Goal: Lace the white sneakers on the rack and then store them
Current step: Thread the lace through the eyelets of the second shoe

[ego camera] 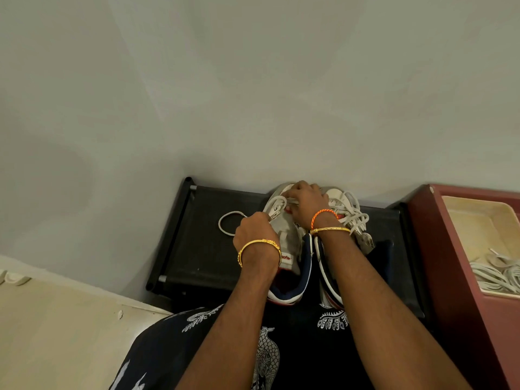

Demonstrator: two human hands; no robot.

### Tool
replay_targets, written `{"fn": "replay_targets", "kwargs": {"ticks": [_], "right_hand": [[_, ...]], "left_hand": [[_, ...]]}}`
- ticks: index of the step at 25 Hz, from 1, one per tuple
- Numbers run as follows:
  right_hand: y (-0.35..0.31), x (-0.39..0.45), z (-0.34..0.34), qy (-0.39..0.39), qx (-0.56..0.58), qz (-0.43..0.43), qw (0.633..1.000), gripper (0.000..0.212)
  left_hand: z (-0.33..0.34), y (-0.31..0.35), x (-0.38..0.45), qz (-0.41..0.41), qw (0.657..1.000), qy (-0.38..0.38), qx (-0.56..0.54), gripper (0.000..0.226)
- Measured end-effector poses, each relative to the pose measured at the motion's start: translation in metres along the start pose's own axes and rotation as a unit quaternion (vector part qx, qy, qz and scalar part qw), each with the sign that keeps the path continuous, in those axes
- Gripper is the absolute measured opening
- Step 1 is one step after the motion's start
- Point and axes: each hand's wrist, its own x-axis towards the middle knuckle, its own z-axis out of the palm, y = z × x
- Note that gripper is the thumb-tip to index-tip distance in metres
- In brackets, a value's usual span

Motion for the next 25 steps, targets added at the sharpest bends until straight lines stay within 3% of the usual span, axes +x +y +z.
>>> {"fn": "replay_targets", "kwargs": {"ticks": [4,7,9,13,14,17,18,19,21,23,25], "right_hand": [[-0.004,0.007,0.001,0.027,0.014,-0.019,0.999,0.024],[0.004,0.008,0.000,0.124,0.080,-0.005,0.989,0.017],[0.006,0.005,-0.004,0.209,0.184,0.030,0.960,0.015],[0.018,-0.004,-0.022,0.381,0.371,0.136,0.836,0.015],[0.023,-0.005,-0.030,0.417,0.423,0.159,0.788,0.017],[0.036,-0.011,-0.053,0.492,0.589,0.220,0.602,0.025],[0.039,-0.015,-0.054,0.496,0.597,0.249,0.580,0.023],[0.041,-0.020,-0.051,0.485,0.551,0.293,0.613,0.020],[0.044,-0.026,-0.038,0.395,0.337,0.371,0.770,0.025],[0.031,-0.026,-0.030,0.279,0.186,0.308,0.890,0.036],[0.010,-0.018,-0.024,0.155,0.106,0.170,0.967,0.035]], "left_hand": [[-0.002,0.001,0.000,-0.003,1.000,-0.005,0.009,0.033],[-0.003,0.001,-0.001,-0.014,1.000,-0.001,0.013,0.032],[-0.002,0.000,-0.001,-0.021,0.999,0.004,0.028,0.030],[-0.002,0.001,-0.003,-0.037,0.999,0.013,0.028,0.028],[-0.001,0.001,-0.003,-0.042,0.999,0.016,0.019,0.027],[-0.004,0.000,-0.002,-0.048,0.999,0.009,-0.008,0.027],[-0.005,0.000,-0.001,-0.048,0.999,0.002,-0.014,0.029],[-0.006,0.000,-0.002,-0.047,0.999,-0.006,-0.018,0.032],[-0.006,0.001,-0.003,-0.040,0.999,-0.014,-0.015,0.037],[-0.006,0.002,-0.002,-0.030,0.999,-0.015,-0.008,0.037],[-0.004,0.001,-0.001,-0.024,1.000,-0.013,-0.004,0.033]]}}
